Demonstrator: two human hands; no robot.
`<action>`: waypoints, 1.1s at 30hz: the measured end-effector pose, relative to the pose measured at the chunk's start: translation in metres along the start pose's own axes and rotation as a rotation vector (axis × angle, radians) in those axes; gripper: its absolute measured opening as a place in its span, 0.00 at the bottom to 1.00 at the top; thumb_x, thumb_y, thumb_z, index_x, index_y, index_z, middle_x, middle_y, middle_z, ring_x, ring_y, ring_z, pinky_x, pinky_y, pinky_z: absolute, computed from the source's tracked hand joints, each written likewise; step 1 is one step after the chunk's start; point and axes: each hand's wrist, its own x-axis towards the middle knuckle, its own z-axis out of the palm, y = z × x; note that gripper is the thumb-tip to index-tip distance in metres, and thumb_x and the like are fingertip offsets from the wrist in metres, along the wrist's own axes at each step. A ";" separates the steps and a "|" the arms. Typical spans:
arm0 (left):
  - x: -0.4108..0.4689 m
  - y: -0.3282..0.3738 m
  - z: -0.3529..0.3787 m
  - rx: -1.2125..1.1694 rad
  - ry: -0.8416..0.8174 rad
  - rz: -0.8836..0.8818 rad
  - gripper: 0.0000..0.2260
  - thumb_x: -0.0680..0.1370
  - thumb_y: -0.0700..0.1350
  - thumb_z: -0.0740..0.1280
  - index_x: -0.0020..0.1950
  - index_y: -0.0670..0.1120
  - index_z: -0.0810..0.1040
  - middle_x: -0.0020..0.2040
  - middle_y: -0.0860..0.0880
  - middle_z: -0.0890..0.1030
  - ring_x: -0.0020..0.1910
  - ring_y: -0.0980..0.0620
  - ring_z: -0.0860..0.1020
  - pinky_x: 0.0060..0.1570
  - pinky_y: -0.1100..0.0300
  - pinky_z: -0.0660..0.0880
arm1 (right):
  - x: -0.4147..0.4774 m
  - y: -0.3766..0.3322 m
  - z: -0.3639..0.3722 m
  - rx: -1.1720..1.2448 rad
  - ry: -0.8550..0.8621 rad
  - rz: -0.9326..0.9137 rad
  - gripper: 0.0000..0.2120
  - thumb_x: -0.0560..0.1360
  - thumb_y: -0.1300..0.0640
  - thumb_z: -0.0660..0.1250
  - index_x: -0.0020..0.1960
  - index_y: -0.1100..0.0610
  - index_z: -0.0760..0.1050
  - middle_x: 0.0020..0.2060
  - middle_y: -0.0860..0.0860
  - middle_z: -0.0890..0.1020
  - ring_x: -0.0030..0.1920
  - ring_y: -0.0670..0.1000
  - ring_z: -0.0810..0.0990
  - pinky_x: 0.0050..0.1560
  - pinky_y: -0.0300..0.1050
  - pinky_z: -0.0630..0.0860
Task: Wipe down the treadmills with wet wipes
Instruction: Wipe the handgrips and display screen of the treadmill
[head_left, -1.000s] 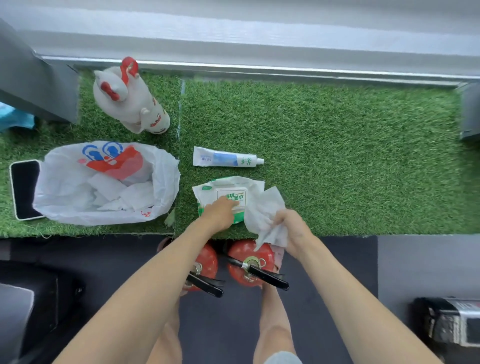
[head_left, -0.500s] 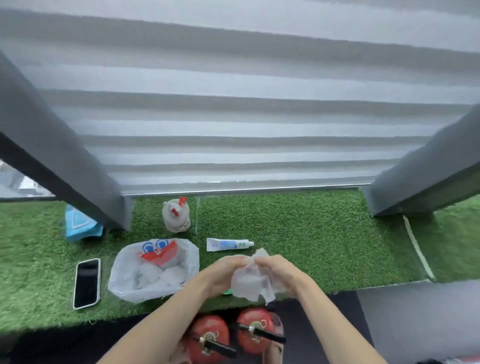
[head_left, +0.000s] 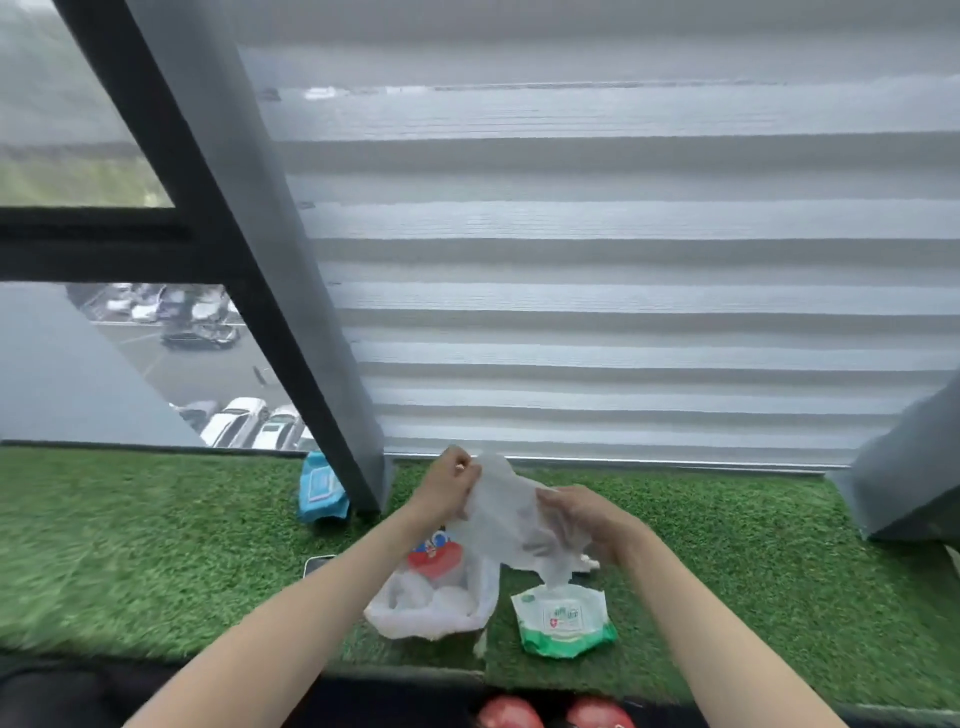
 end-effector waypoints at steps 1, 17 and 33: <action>-0.005 0.002 0.001 0.079 0.040 0.025 0.08 0.82 0.48 0.59 0.54 0.44 0.68 0.47 0.45 0.76 0.44 0.46 0.76 0.37 0.59 0.77 | -0.005 -0.003 0.001 -0.025 -0.003 0.002 0.14 0.80 0.56 0.62 0.55 0.68 0.75 0.47 0.59 0.81 0.48 0.59 0.80 0.60 0.63 0.75; -0.163 0.033 0.090 -1.334 0.183 -0.222 0.37 0.76 0.71 0.48 0.69 0.46 0.74 0.63 0.41 0.78 0.57 0.42 0.80 0.63 0.49 0.70 | -0.116 0.012 -0.024 -0.023 -0.453 0.002 0.23 0.72 0.48 0.68 0.63 0.59 0.75 0.54 0.56 0.82 0.53 0.55 0.82 0.59 0.54 0.76; -0.492 -0.096 0.047 -1.004 0.754 -0.282 0.17 0.76 0.35 0.66 0.65 0.40 0.77 0.59 0.40 0.80 0.54 0.42 0.80 0.51 0.50 0.80 | -0.195 0.136 0.224 -0.521 -0.643 -0.094 0.11 0.71 0.54 0.72 0.46 0.62 0.81 0.49 0.61 0.83 0.48 0.58 0.81 0.56 0.55 0.76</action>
